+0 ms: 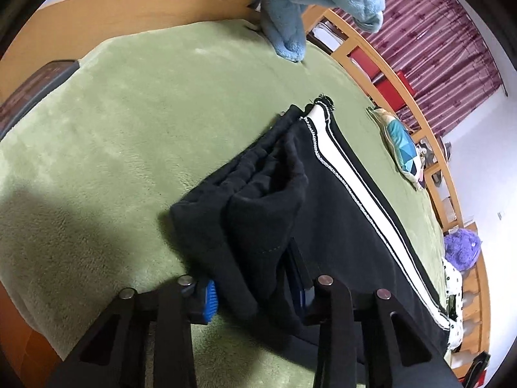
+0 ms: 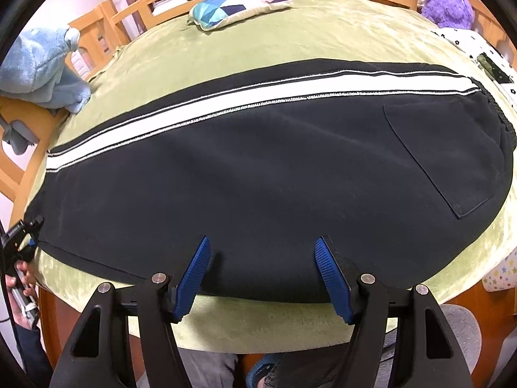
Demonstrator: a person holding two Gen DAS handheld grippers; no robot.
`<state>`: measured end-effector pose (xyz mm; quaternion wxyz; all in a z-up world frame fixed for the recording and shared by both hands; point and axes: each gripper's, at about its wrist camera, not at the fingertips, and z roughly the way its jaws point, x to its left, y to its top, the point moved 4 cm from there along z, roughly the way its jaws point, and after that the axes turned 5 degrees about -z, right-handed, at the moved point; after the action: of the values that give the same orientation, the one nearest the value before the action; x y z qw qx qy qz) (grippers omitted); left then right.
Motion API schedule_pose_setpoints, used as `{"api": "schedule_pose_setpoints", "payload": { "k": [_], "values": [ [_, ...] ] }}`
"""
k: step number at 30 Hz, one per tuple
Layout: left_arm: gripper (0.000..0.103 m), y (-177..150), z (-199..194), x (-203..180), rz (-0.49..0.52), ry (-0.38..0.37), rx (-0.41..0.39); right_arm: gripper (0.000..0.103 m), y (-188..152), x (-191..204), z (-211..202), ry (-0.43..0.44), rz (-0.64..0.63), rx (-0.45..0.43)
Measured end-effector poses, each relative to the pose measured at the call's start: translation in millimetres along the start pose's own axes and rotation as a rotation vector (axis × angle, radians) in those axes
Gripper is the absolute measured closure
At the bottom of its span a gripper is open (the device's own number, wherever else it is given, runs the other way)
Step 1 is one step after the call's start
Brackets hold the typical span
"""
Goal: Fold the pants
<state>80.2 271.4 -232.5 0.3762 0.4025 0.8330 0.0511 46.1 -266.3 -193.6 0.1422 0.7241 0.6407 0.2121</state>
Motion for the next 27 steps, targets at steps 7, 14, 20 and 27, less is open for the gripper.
{"api": "schedule_pose_setpoints", "payload": {
  "k": [7, 14, 20, 27],
  "values": [
    [0.092, 9.5, -22.3, -42.1, 0.148, 0.035, -0.013, 0.051, 2.4, -12.0, -9.1, 0.022, 0.047, -0.035],
    [0.094, -16.0, -58.1, -163.7, 0.448, -0.078, -0.052, 0.053, 1.8, -37.5, -31.7, 0.043, 0.054, -0.094],
    [0.094, -83.1, -62.3, -269.4, 0.661, -0.203, 0.002, 0.053, -4.0, -81.3, -50.4, 0.022, 0.091, -0.140],
    [0.094, -199.7, -26.2, -345.5, 0.817, -0.278, 0.143, 0.053, -5.1, -124.6, -75.5, -0.020, 0.111, -0.192]
  ]
}}
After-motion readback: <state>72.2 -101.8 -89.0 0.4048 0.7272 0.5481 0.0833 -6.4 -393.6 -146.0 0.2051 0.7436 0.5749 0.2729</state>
